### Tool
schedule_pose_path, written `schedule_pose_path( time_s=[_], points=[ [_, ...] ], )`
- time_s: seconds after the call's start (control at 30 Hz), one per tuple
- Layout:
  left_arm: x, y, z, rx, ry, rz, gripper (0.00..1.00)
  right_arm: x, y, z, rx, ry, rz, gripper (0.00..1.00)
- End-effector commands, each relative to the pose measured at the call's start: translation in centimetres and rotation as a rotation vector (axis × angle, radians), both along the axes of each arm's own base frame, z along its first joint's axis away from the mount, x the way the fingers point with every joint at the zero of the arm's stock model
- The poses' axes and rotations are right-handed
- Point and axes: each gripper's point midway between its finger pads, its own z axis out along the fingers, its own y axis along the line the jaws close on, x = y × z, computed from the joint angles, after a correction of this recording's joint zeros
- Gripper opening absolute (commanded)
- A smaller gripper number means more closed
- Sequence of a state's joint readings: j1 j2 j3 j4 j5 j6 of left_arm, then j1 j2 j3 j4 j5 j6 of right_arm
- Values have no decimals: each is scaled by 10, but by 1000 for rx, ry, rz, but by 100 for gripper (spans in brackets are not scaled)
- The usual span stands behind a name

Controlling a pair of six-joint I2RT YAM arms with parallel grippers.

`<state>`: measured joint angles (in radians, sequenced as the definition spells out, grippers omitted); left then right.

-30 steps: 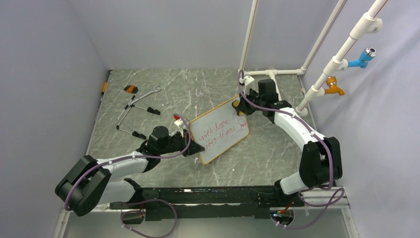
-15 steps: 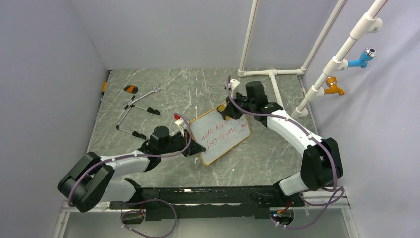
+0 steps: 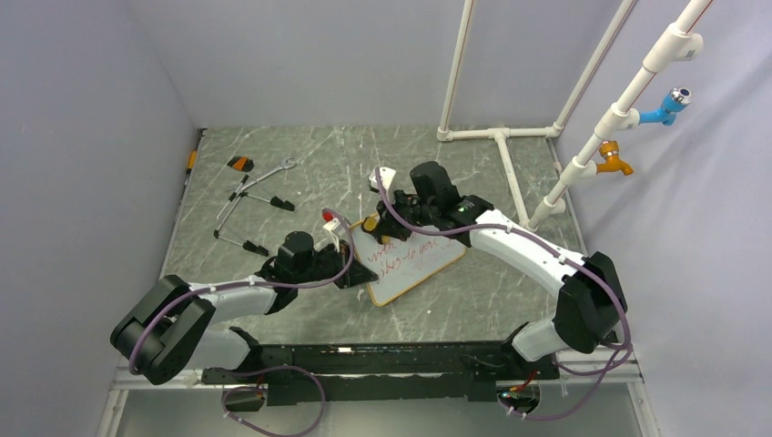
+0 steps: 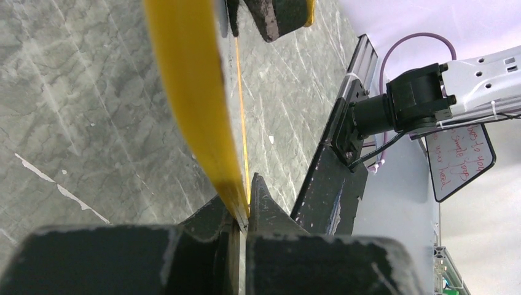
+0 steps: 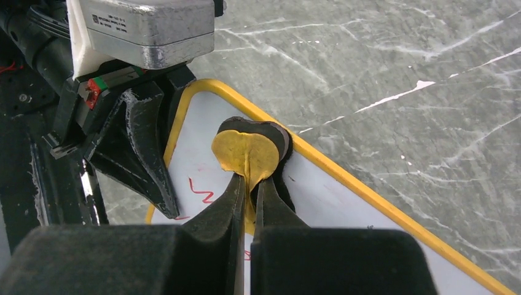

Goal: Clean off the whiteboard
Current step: Erase the whiteboard at the center of the board.

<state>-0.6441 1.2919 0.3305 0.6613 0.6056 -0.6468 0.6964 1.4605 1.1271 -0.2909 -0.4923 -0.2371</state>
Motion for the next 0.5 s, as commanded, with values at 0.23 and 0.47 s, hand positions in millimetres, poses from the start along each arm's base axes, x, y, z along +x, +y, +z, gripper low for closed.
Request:
schedule_pose_path(
  time_s=[0.23, 0.47],
  points=[
    [-21, -15, 42, -89, -203, -184, 0, 109, -113, -7, -120, -120, -517, 0],
    [-21, -13, 43, -98, -207, -180, 0, 92, -101, -25, -108, -20, -372, 0]
  ],
)
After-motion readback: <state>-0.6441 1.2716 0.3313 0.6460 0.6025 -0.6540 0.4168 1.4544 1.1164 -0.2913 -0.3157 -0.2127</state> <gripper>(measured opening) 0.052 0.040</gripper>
